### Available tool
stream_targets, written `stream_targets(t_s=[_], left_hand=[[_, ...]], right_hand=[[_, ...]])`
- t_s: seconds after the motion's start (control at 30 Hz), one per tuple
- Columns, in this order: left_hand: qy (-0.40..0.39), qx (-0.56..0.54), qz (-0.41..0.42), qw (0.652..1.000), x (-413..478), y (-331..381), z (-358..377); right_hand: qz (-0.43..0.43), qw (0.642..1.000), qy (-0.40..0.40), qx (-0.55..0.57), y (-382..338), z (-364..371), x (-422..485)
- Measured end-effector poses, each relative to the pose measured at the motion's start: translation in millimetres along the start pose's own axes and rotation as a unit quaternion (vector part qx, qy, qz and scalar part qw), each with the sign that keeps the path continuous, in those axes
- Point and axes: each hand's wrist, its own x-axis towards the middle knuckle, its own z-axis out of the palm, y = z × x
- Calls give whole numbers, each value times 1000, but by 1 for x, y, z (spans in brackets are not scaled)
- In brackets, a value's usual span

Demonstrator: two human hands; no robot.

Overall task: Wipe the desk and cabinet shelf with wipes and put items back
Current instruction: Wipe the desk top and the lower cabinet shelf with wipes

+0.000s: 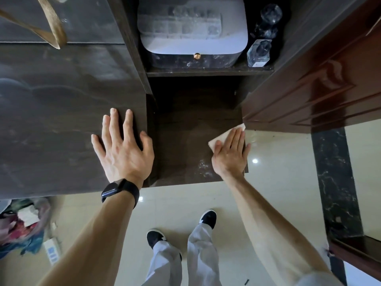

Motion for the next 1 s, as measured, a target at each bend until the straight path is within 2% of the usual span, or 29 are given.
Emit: stream_targets(t_s=[0.1, 0.2, 0.3, 0.53, 0.63, 0.8, 1.0], left_hand=[[-2, 1, 3, 1000, 0, 0, 0], [-10, -1, 5, 1000, 0, 1, -2], [-13, -2, 6, 1000, 0, 2, -4], [-15, 1, 6, 1000, 0, 0, -3], [-17, 2, 7, 1000, 0, 0, -2], [-20, 3, 7, 1000, 1, 0, -4], [-21, 5, 6, 1000, 1, 1, -4]], right_hand=[[-10, 1000, 8, -14, 10, -3, -2], [-20, 999, -13, -40, 40, -3, -51], [-22, 995, -78, -61, 61, -3, -88], [-34, 997, -49, -45, 24, -14, -8], [-45, 997, -44, -44, 33, -12, -22], [-53, 993, -77, -68, 60, -14, -76], [-60, 994, -57, -64, 34, -21, -14]])
